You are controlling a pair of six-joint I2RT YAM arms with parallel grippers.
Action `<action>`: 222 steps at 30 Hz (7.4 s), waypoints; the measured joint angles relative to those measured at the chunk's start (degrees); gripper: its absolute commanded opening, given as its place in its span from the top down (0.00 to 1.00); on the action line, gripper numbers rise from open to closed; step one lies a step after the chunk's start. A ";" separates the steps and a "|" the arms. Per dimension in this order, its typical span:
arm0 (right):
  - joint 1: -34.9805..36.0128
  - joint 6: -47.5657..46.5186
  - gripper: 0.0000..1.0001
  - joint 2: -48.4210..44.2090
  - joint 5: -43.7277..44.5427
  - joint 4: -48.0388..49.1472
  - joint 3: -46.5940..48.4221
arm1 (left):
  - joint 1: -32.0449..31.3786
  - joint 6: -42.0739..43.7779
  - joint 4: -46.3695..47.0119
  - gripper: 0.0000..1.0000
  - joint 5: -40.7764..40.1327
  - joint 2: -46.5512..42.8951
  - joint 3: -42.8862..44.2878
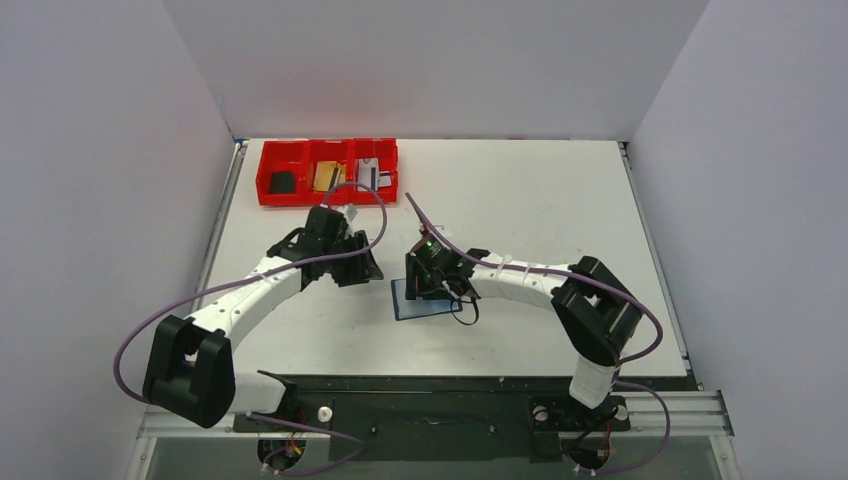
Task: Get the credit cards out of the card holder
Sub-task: Place the credit card in the storage box, then remove the credit card from the card holder.
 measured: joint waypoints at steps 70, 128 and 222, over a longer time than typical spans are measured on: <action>-7.78 4.00 1.00 4.70 -18.25 17.38 -7.34 | -5.62 -5.62 12.90 0.62 4.79 16.70 -0.07; -9.60 -2.01 0.67 -15.19 0.83 -2.75 -8.70 | -14.53 -5.88 14.14 0.52 4.74 25.55 12.15; -5.16 0.26 1.00 8.13 -13.33 11.63 0.00 | -1.51 -5.25 7.61 0.61 3.28 9.31 -1.88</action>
